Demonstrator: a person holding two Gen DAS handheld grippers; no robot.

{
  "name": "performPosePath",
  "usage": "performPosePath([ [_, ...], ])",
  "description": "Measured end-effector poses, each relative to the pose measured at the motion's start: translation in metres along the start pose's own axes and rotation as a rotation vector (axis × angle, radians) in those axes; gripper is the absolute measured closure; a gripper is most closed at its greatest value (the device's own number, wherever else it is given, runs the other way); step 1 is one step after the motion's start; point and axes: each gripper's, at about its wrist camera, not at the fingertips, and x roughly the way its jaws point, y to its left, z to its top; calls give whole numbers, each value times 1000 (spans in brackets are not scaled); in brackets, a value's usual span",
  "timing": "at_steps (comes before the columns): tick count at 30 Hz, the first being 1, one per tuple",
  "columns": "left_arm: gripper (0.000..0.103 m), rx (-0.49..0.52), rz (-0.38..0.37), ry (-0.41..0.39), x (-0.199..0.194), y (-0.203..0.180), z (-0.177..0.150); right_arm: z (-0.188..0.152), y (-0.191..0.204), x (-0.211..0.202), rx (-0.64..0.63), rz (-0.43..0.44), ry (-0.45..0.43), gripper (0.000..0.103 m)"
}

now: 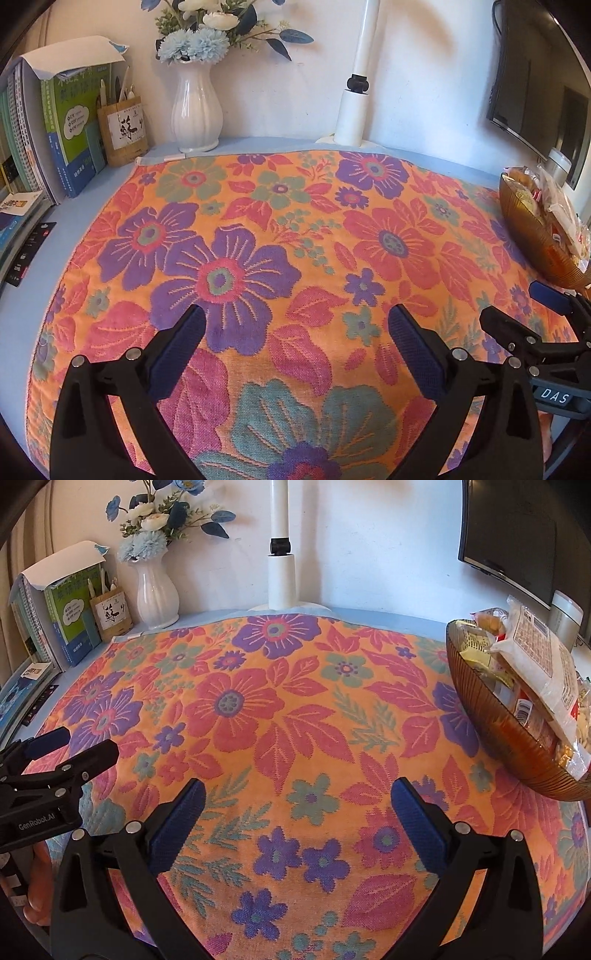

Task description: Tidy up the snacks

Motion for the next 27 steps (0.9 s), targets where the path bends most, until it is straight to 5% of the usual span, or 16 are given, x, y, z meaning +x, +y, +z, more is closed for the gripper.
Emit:
performPosePath([
  [27,5,26,32,30,5,-4,-1,-2,-9,8,51,30,53,3],
])
